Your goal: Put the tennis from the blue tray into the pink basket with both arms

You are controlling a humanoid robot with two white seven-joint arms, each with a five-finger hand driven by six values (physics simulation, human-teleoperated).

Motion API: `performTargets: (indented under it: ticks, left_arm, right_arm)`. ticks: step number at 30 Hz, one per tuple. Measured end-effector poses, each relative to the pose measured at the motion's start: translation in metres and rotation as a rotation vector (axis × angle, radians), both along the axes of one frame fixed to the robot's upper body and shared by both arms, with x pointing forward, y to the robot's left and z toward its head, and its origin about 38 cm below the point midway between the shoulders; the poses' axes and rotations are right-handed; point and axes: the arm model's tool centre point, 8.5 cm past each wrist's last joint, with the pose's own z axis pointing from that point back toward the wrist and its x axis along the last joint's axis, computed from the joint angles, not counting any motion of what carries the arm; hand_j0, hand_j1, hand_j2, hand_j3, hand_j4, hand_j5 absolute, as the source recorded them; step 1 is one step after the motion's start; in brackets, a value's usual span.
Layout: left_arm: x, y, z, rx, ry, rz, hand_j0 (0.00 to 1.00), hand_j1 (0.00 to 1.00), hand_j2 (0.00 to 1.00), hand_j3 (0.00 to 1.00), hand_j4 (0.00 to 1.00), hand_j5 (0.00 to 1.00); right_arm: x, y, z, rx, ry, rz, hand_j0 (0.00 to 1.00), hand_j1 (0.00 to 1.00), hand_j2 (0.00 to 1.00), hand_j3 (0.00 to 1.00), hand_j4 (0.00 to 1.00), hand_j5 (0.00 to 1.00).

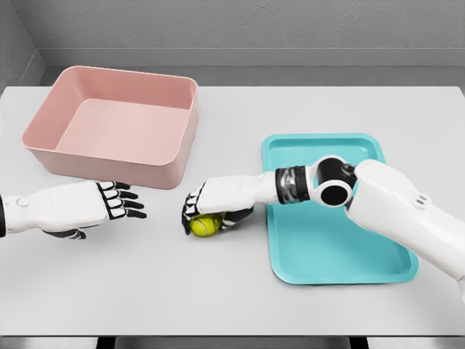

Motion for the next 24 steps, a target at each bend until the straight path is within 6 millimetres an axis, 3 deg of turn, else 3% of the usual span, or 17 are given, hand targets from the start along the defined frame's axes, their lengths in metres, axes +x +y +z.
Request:
performTargets:
  ticks: [1,12,17,24]
  left_arm:
    - [0.000,0.000,0.000,0.000,0.000,0.000,1.00,1.00,1.00,1.00,1.00,1.00]
    - [0.001,0.002,0.003,0.003,-0.009,0.003,1.00,1.00,1.00,1.00,1.00,1.00]
    - [0.004,-0.008,0.011,-0.131,-0.067,-0.003,1.00,1.00,1.00,1.00,1.00,1.00]
    - [0.000,-0.012,0.012,-0.253,-0.102,0.001,1.00,1.00,1.00,1.00,1.00,1.00]
  right_arm:
    - [0.000,0.000,0.000,0.001,0.000,-0.001,1.00,1.00,1.00,1.00,1.00,1.00]
    - [0.004,-0.003,0.004,0.004,-0.008,-0.012,1.00,1.00,1.00,1.00,1.00,1.00]
    - [0.011,-0.009,0.014,0.003,-0.030,-0.021,1.00,1.00,1.00,1.00,1.00,1.00]
    - [0.024,-0.041,0.029,-0.022,-0.059,-0.074,1.00,1.00,1.00,1.00,1.00,1.00]
